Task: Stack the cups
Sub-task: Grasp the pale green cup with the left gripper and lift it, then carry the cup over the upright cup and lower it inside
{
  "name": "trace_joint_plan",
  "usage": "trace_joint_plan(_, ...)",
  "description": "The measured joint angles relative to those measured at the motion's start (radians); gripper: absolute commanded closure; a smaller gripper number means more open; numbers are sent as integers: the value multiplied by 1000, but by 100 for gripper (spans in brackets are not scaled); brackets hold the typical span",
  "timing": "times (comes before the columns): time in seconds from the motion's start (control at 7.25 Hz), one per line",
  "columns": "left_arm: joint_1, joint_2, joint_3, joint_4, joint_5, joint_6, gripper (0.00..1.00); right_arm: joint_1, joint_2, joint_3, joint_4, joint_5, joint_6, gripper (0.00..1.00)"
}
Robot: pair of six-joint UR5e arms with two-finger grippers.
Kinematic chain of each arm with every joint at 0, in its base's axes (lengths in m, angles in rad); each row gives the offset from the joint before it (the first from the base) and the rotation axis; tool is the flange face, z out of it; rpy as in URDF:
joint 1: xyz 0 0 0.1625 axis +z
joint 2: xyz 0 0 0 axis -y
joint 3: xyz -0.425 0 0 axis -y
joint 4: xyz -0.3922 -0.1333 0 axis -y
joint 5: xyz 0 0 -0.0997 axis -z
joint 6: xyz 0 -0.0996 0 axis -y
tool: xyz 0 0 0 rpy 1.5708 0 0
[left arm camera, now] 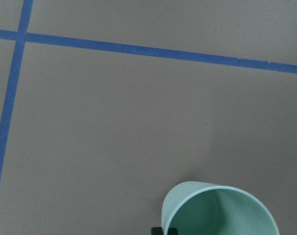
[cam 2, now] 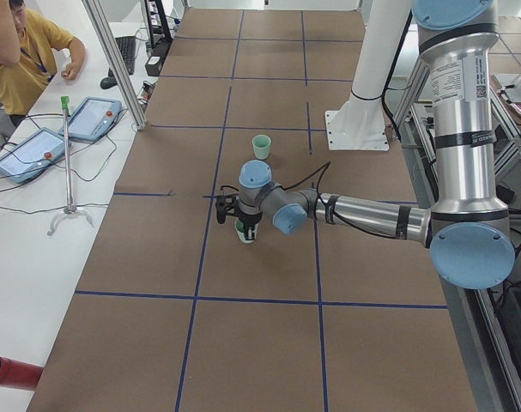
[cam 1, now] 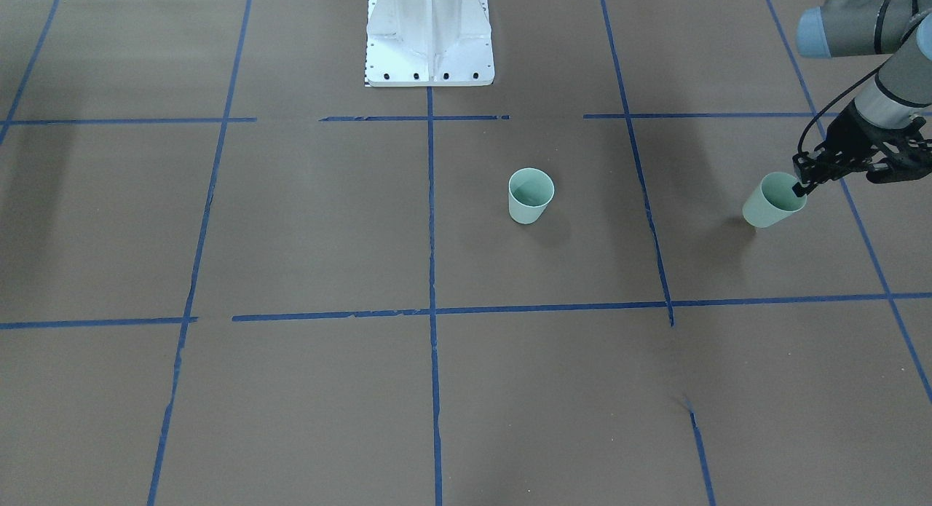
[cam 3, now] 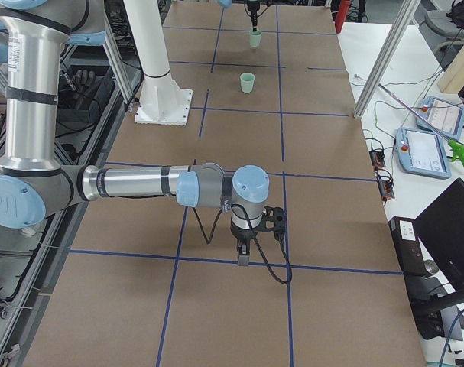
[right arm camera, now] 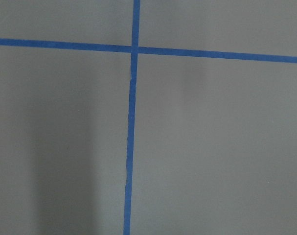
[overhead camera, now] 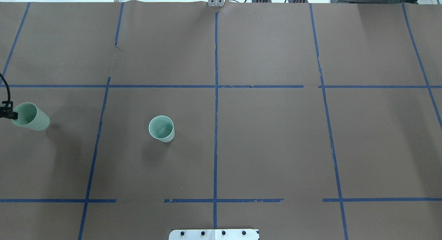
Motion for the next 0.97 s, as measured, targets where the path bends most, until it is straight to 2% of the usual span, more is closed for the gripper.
trace_joint_plan(0.28, -1, -138, -135, 279, 0, -98, 100, 0, 0, 0, 0, 0, 0, 0)
trace_joint_plan(0.41, 20, -216, -157, 345, 1, -205, 100, 0, 0, 0, 0, 0, 0, 0)
trace_joint_plan(0.97, 235, -478, -160, 463, 8, -649, 100, 0, 0, 0, 0, 0, 0, 0)
